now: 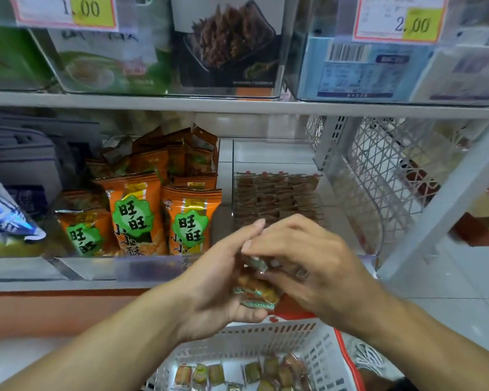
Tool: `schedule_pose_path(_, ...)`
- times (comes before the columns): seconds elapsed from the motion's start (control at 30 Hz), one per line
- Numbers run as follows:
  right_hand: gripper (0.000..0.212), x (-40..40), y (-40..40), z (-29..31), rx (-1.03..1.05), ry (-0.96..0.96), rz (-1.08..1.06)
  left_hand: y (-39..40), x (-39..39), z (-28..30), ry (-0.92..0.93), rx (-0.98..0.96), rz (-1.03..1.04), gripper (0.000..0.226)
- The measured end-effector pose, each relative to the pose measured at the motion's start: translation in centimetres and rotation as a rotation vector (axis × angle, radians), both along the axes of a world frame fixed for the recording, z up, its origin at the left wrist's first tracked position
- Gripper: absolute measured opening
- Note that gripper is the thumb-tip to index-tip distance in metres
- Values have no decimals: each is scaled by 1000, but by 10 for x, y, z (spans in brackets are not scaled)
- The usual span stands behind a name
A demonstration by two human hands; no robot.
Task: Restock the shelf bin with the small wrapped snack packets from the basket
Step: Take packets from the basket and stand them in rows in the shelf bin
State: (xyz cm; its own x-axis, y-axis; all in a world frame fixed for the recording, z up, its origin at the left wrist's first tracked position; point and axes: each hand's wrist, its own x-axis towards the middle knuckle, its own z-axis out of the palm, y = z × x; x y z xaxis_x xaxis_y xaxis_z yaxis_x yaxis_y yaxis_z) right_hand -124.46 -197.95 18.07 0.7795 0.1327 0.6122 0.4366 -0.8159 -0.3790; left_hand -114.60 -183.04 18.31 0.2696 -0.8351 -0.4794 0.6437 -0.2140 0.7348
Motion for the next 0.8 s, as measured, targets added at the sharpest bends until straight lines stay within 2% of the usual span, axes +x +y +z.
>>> schedule_pose_path(0.13,36,-12,-3,7,263,196,51,2,-1,-3,-29,-13,67,40)
schedule_pose_path(0.23,45,-16,-7,12,579,203,27,3,3,-5,-65,-11,154,35)
schedule_pose_path(0.3,44,-14,-9,14,841,211,14,3,4,-6,-89,-3,215,37)
schedule_pose_path(0.37,42,-10,-10,12,1001,206,-54,1,3,-8,-112,-5,256,38)
schedule_pose_path(0.47,37,-6,-8,6,956,137,-199,-1,-1,-10,-179,-29,245,31)
schedule_pose_path(0.57,31,-5,-2,2,852,101,-235,-2,-7,-12,-214,-65,212,39)
schedule_pose_path(0.7,48,-7,4,-3,800,82,-195,-4,-13,-15,-198,-109,219,50)
schedule_pose_path(0.8,59,-10,3,-2,720,124,-201,-5,-12,-15,-223,-119,228,47)
